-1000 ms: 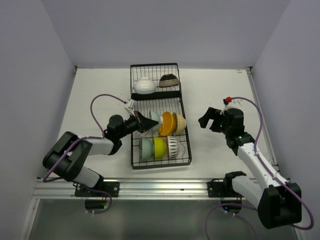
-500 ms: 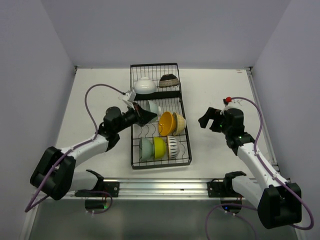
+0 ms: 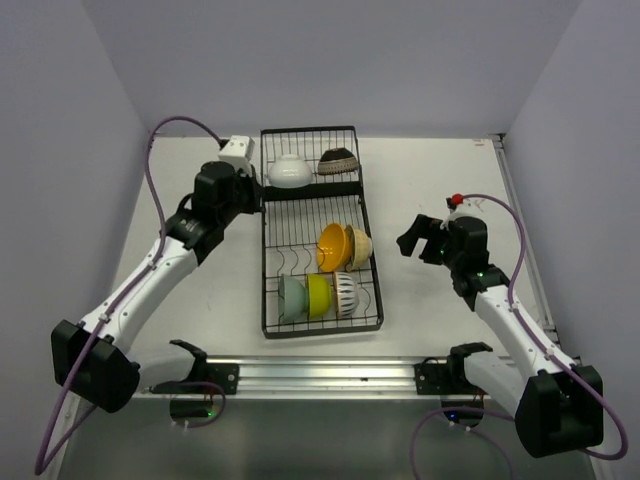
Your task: Unload the bowls from the dish rack
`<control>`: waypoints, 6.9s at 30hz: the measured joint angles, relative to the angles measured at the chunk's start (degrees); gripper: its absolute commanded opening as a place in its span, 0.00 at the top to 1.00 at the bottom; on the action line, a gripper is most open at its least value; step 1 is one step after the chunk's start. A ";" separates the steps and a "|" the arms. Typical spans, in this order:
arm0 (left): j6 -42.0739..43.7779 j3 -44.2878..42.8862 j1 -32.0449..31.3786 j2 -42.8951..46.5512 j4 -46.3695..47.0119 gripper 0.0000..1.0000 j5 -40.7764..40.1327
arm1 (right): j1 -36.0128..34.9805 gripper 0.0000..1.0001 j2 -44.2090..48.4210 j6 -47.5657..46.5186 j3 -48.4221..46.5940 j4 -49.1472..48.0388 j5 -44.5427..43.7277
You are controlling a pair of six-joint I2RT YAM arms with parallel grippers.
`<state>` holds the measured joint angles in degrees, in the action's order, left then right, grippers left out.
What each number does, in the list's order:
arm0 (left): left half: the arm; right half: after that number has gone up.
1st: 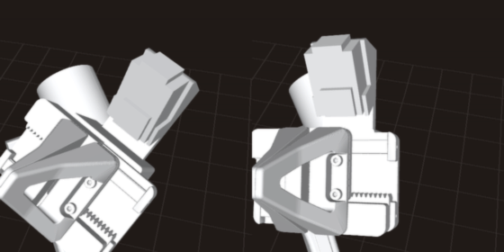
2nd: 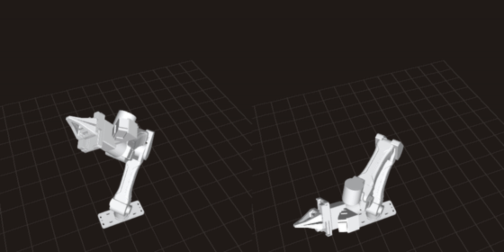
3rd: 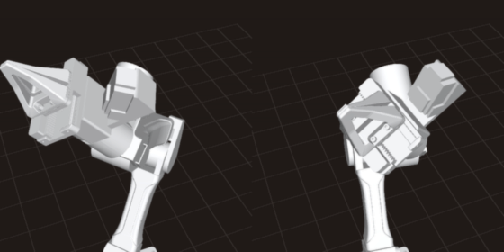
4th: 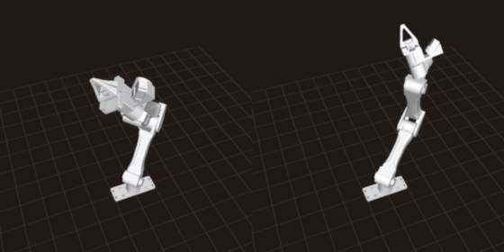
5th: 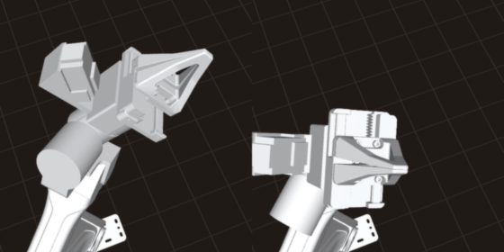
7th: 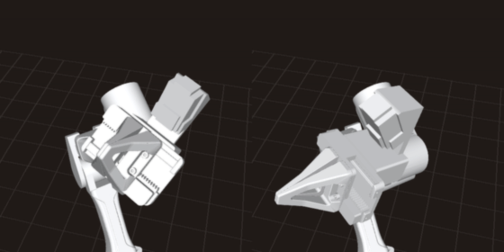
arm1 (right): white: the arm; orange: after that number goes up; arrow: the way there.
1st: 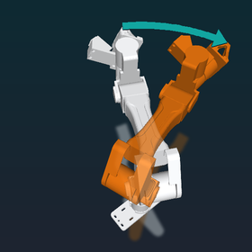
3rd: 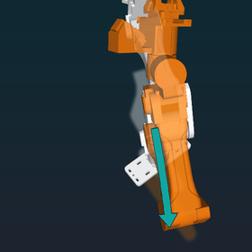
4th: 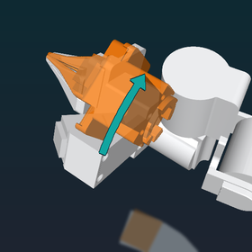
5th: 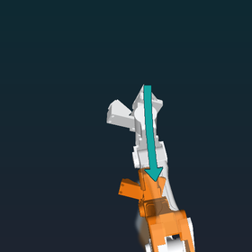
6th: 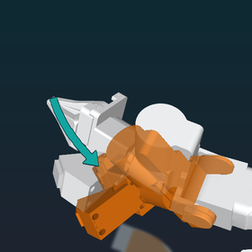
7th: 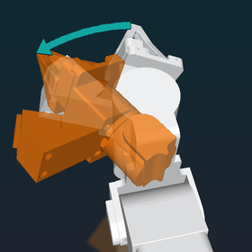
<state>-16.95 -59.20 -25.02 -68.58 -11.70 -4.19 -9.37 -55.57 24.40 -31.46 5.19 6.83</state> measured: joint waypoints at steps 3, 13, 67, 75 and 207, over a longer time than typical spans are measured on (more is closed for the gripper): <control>2.08 -3.91 3.85 -2.43 -5.79 1.00 -4.00 | 0.00 0.01 0.02 0.00 0.00 0.00 0.00; 5.77 -20.35 14.73 -24.39 -20.11 1.00 -13.81 | 0.00 0.01 0.13 0.00 0.00 -0.02 0.00; 7.65 -50.71 20.87 -61.20 -31.19 0.56 -10.62 | -3.37 0.01 0.72 -0.07 0.00 0.37 -3.28; 7.56 -50.45 20.87 -61.07 -31.08 0.42 -10.38 | -3.37 0.02 0.72 -0.07 0.00 0.37 -3.30; -25.70 20.65 -14.71 -14.34 34.80 1.00 13.77 | -3.37 0.02 -1.75 -0.09 0.00 0.79 -4.37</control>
<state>-42.65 -38.54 -39.72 -82.91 23.09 9.58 -12.73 -57.32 24.32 -31.46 5.98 2.46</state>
